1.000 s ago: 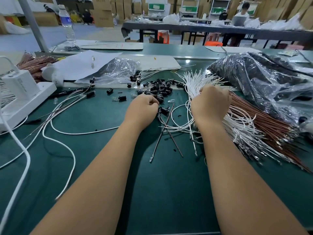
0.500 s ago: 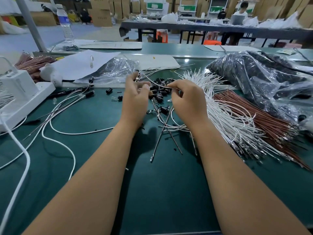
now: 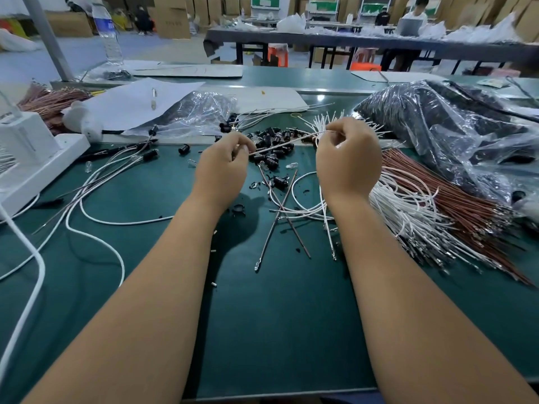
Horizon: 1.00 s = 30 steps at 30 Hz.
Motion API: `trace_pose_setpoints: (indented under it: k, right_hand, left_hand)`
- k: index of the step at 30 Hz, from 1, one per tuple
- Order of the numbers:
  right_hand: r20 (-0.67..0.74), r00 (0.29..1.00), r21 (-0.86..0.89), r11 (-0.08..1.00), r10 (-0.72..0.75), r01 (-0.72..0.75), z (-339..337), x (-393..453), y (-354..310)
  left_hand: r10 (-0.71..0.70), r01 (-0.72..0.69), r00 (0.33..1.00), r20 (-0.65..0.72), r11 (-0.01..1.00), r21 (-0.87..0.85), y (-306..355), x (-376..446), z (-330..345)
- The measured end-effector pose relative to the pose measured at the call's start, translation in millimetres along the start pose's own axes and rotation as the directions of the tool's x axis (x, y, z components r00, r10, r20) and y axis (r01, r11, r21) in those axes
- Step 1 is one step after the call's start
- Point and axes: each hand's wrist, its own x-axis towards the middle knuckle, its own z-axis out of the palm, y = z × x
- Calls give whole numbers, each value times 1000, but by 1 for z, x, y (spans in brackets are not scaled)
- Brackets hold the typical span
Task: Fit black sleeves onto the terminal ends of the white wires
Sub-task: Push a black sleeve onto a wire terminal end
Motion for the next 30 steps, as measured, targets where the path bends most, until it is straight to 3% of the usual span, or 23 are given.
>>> trace_pose_setpoints:
  k: [2,5,8,11,13,19,26,30]
  right_hand:
    - [-2,1000,-117,993,-25,24,-2,3,3]
    - [165,966,-407,879,-196,248,2,1,3]
    - [393,859,-296,839,-329,457,8,-9,-7]
    - [514,746,-173,800,-424,574,14,-15,-12]
    - [527,743,-135,823,-412,552,14,-15,-11]
    - [438,866,-95,946,-240,310,9,-6,0]
    - [448,866,-100,950,-222,295,11,-8,1]
    - [424,887,-128,957,-184,260,13,-7,2]
  left_hand:
    - [21,-20,1000,-6,998,64,-1,1,1]
    - [90,-95,994,54,992,89,2,0,3]
    - [113,-119,991,77,990,76,9,-3,8]
    - [91,-91,992,82,996,-2,13,-2,11]
    - [80,-80,993,85,997,-5,12,-1,11]
    - [120,-123,989,84,992,37,7,-1,6]
    - [144,-148,989,33,979,144,5,0,5]
    - [60,-61,996,59,998,19,9,0,5]
